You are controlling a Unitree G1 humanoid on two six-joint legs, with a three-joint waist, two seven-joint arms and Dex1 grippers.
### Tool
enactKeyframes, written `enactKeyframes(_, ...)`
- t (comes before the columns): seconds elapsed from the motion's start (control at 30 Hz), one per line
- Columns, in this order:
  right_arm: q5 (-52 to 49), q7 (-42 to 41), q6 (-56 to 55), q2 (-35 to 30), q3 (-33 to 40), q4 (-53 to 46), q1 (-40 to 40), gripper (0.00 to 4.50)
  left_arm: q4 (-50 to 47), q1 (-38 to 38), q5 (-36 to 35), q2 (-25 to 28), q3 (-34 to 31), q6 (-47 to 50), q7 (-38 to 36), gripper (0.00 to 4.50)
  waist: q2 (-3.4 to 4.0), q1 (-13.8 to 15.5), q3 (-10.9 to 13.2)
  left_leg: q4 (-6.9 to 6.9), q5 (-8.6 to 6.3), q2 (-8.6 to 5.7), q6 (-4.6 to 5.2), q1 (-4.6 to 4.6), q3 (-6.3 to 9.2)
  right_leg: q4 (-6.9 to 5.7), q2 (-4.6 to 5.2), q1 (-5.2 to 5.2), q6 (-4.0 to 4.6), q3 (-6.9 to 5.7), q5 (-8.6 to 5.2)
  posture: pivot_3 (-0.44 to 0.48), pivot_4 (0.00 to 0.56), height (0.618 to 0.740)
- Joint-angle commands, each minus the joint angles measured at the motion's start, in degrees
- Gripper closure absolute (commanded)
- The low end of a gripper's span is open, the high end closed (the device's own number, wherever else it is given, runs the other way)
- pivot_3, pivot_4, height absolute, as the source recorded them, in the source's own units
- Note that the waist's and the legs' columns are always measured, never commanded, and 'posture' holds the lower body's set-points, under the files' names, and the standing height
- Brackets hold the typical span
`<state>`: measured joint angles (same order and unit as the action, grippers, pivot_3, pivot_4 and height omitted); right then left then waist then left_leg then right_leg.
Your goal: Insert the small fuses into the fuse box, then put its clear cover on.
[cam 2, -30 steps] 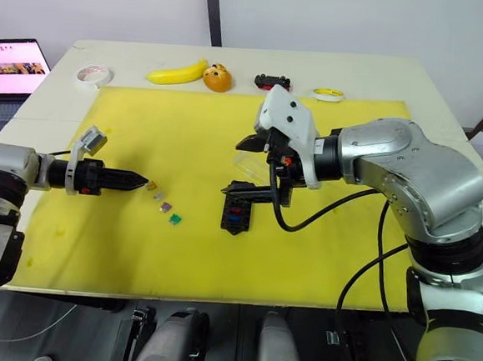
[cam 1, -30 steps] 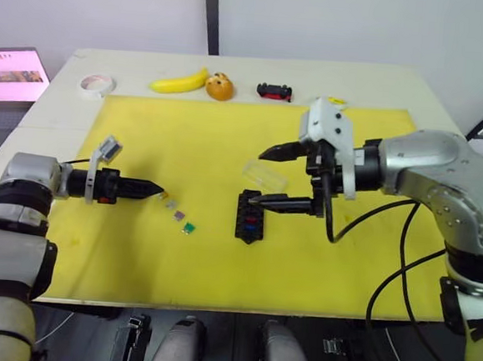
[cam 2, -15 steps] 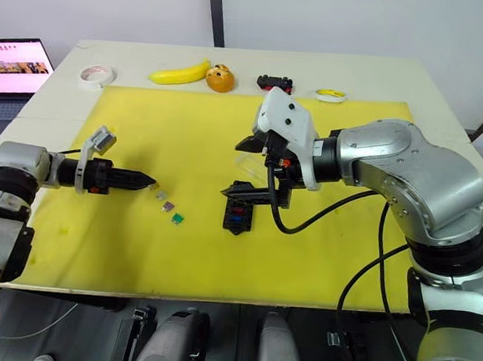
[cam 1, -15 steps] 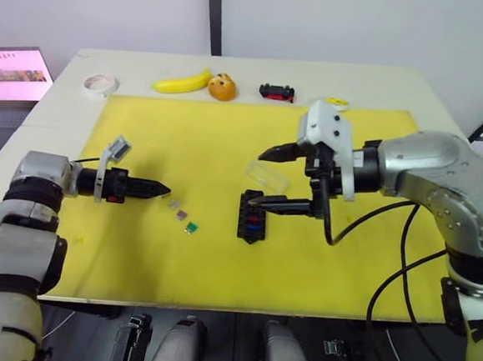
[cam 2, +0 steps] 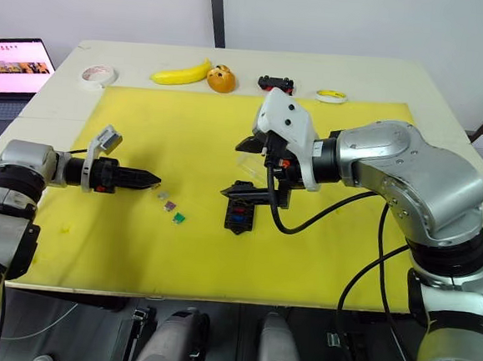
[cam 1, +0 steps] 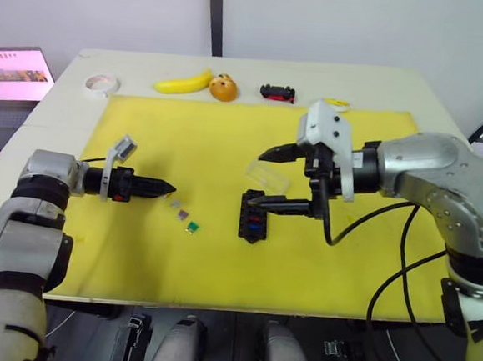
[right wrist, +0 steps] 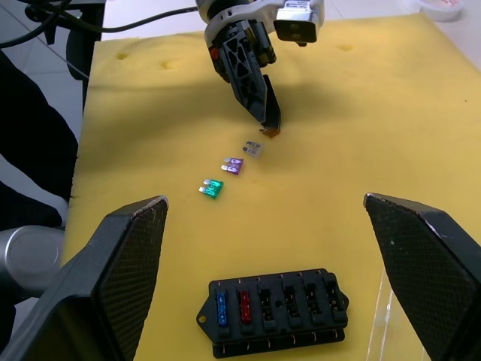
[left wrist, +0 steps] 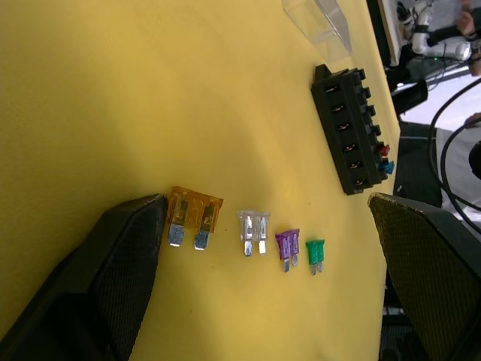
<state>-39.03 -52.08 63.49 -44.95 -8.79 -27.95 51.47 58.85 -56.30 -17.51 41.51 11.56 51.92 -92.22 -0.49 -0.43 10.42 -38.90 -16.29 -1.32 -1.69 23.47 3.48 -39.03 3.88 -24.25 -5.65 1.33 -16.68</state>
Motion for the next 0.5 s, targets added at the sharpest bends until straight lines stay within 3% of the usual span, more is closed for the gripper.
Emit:
enactKeyframes(0.03, -0.03, 0.02, -0.68, -0.56, 0.41, -1.46, 0.35, 0.00, -0.49, 0.90, 0.13, -1.14, 0.68, -0.59, -0.28, 0.87, 0.00, -0.06, 0.00, 0.00, 0.00, 0.00, 0.00, 0.00, 0.00, 0.00, 0.00, 0.00, 0.00, 0.00, 0.00, 0.000, 0.150, 0.740)
enactKeyframes(0.13, 0.08, -0.06, -0.86, -0.57, 0.26, -1.37, 0.38, 0.00, -0.01, 1.34, 1.35, -1.06, 0.61, -1.75, -0.28, 2.38, -0.01, -0.32, 0.01, 0.00, -0.02, 0.00, 0.02, 0.00, -0.01, 0.00, -0.01, -0.02, 0.00, 0.00, 0.00, 0.000, 0.150, 0.740)
enactKeyframes(0.5, 0.28, -0.23, -1.39, -0.51, -0.15, -0.99, 0.49, 0.00, 1.47, 2.16, 3.65, -0.65, -0.61, -3.56, -0.23, 2.38, -0.01, -0.58, 0.01, 0.00, -0.03, 0.04, 0.05, 0.01, -0.02, -0.01, -0.10, -0.08, 0.00, 0.00, 0.00, 0.000, 0.150, 0.740)
